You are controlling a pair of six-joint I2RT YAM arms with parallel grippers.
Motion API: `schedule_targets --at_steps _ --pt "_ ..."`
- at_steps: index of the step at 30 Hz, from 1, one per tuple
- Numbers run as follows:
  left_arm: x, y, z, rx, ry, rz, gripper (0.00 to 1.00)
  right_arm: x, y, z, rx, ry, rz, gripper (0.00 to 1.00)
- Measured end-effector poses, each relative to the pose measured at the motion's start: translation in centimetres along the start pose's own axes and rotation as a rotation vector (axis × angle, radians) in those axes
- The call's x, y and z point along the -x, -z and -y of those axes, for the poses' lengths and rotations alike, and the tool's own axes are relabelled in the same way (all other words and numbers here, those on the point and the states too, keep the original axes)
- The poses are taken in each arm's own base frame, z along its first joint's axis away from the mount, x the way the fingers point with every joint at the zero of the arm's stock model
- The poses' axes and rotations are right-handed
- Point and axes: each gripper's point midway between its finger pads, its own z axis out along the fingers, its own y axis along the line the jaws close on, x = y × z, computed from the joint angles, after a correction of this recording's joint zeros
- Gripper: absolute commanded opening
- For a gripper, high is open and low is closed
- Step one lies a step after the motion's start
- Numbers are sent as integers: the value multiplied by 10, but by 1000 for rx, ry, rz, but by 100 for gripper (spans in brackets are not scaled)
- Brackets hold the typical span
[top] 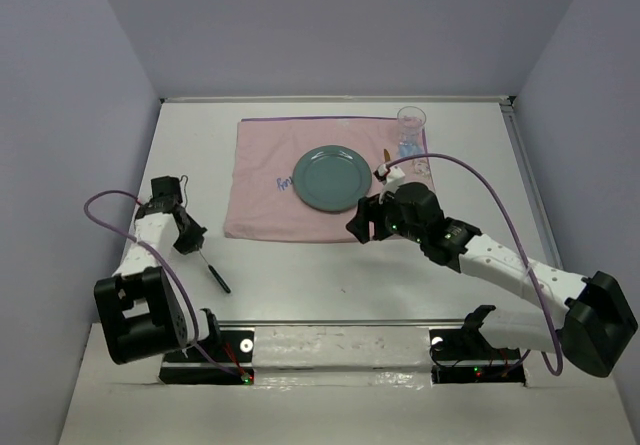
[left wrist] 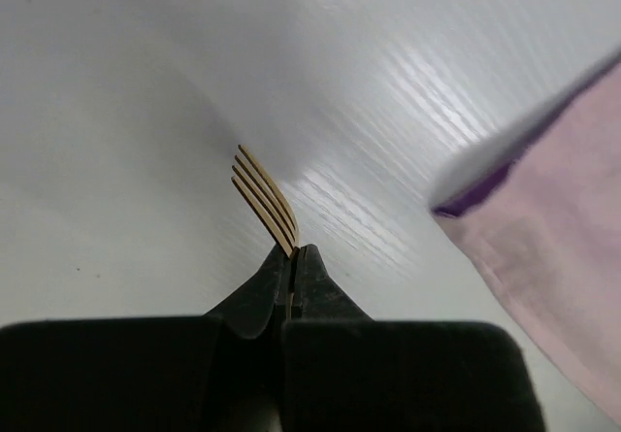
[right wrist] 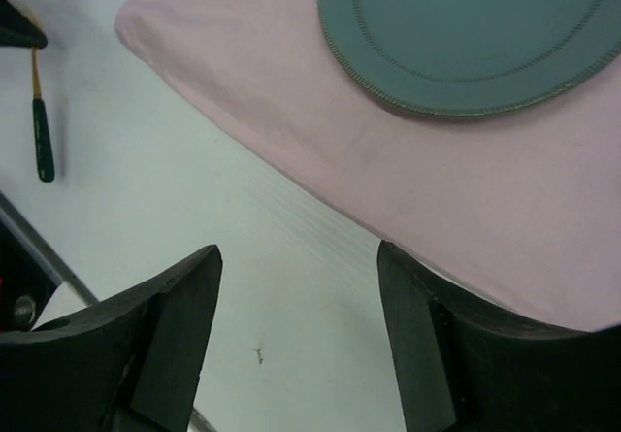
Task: Set the dinner table for one person
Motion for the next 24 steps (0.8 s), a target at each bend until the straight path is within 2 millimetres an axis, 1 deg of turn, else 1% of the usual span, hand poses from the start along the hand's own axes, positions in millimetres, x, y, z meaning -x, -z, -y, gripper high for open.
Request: schedule_targets --at_steps 1,3,7,8,9,10,11,12,14,16,17,20,24 --pt "1 6 5 -21 -18 21 0 -3 -1 -5 30 3 -12 77" --pt "0 18 18 -65 -65 47 0 -5 -1 -13 80 4 -25 78" --pt "-2 56 62 -199 -191 113 0 -4 -1 -32 171 18 -24 79" --pt "-2 67 73 -237 -216 134 0 -4 -1 -41 196 29 -27 79" --pt "-5 75 82 -272 -243 141 0 -7 -2 -54 223 47 -39 79" --pt "-5 79 86 -292 -246 146 0 -8 -4 -64 244 61 -45 78" --pt "-12 87 97 -335 -277 146 0 -8 -5 -83 280 86 -50 77" --pt "-16 92 102 -366 -286 141 0 -11 -7 -89 292 96 -59 77" --pt "-23 99 110 -414 -298 127 0 -12 -12 -121 340 135 -71 77" --pt "-28 104 116 -450 -302 114 0 -11 -23 -145 359 164 -72 76" --pt "-31 108 121 -477 -301 105 0 -10 -28 -153 357 172 -67 76" --pt "-38 118 132 -533 -306 104 0 -14 -42 -168 336 191 -67 76" --pt "-44 139 147 -636 -303 116 0 -29 -65 -174 301 197 -94 75"
